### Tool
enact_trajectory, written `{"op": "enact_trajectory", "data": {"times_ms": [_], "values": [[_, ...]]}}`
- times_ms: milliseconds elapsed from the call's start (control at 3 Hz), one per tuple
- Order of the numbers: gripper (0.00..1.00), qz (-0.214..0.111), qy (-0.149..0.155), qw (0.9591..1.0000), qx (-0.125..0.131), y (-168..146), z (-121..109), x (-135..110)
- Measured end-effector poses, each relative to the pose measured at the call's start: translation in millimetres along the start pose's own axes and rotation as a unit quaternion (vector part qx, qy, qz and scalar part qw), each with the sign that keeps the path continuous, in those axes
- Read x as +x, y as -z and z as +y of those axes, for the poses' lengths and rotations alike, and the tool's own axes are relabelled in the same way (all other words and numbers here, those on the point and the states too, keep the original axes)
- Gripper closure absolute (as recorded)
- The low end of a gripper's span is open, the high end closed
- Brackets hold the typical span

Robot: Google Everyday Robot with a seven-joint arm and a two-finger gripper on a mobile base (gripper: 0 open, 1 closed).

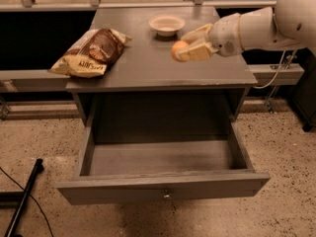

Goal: Place orange into top drawer

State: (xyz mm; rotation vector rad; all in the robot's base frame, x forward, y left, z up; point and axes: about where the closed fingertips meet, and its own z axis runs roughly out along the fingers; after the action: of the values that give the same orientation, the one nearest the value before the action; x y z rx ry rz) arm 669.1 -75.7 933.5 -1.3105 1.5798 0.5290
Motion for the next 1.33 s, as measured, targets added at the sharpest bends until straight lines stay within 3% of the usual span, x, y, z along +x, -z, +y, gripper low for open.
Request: {"op": "enact_trajectory", "data": {"times_ms": [333,667,1000,1333], "values": [[1.0,0.039,-0.038,0.9984,-0.014,32.0,22.4,55.1],[1.0,0.084,-0.077,0.9923,-0.048,54.0,43.5,127.0],[1.0,0.084,-0.077,0.9923,-0.048,54.0,43.5,127.0],[1.0,0.081,-0.073,0.9936,-0.029,51.1,41.3,126.2]]}}
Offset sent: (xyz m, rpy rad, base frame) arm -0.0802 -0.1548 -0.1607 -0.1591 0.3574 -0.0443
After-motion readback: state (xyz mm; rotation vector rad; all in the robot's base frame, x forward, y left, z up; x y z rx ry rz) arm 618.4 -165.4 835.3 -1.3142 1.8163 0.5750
